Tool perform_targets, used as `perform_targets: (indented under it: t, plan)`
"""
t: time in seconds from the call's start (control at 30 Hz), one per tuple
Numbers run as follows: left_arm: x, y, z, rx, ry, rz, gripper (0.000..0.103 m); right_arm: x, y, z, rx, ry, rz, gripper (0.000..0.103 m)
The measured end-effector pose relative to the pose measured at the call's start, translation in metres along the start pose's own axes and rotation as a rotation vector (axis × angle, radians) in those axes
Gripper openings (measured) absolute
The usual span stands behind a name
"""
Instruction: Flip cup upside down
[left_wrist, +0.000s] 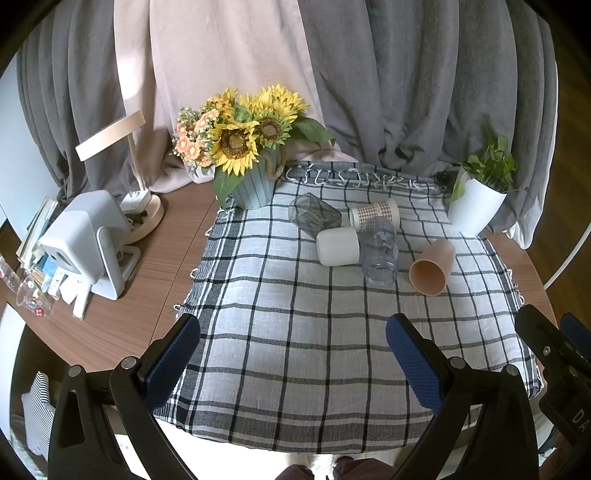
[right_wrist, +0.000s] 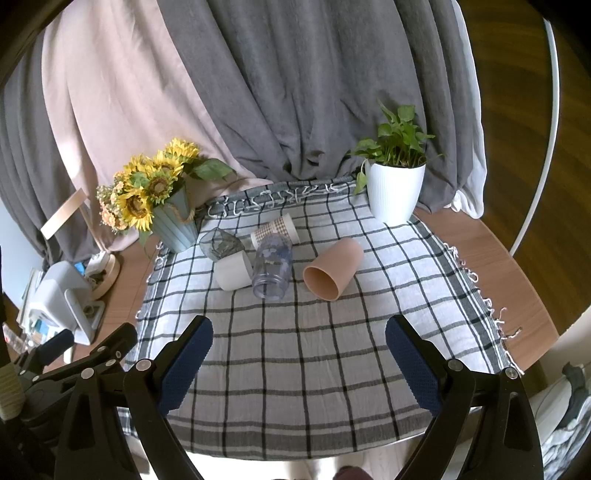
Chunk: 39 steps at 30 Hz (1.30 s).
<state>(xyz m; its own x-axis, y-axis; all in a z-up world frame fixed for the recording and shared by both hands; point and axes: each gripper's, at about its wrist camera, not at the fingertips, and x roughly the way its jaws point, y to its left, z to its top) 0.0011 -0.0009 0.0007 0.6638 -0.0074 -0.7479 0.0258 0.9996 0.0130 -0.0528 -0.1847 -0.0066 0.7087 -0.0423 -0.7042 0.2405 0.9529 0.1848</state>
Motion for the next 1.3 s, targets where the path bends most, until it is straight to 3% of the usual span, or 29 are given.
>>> perform_targets:
  t: [1.3]
  plan:
    - [0.0014, -0.0001, 0.0045, 0.002, 0.002, 0.002, 0.103, 0.0046, 0.0033, -0.0030, 0.000, 0.003, -0.001, 0.095]
